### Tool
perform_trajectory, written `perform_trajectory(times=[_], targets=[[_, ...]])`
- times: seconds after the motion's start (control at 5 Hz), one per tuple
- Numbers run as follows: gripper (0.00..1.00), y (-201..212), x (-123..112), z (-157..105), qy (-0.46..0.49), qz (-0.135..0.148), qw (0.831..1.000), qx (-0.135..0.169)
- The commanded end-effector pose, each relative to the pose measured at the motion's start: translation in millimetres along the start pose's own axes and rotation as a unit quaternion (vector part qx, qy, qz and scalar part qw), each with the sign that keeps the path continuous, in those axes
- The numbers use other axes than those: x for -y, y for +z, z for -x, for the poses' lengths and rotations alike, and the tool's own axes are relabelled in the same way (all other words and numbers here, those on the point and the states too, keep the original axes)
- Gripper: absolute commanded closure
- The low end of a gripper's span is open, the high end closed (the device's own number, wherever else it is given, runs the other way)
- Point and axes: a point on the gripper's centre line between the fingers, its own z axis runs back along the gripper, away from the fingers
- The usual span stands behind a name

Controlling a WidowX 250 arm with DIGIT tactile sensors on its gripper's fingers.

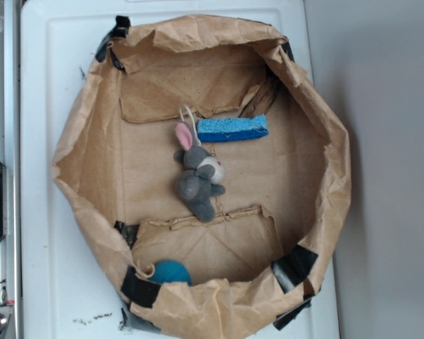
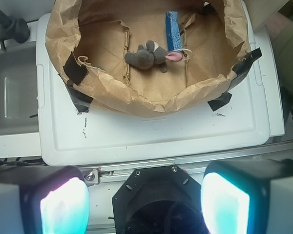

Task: Grab the gray animal.

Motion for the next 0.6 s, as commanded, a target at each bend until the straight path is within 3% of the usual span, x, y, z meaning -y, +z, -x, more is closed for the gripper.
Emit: perform_trajectory(times=[0.0, 0.4], targets=[[0.00, 0, 0, 0, 0.000, 0.000, 1.000, 0.000], [0.00, -33, -4, -97, 0.079, -0.001, 0.996, -0.041]])
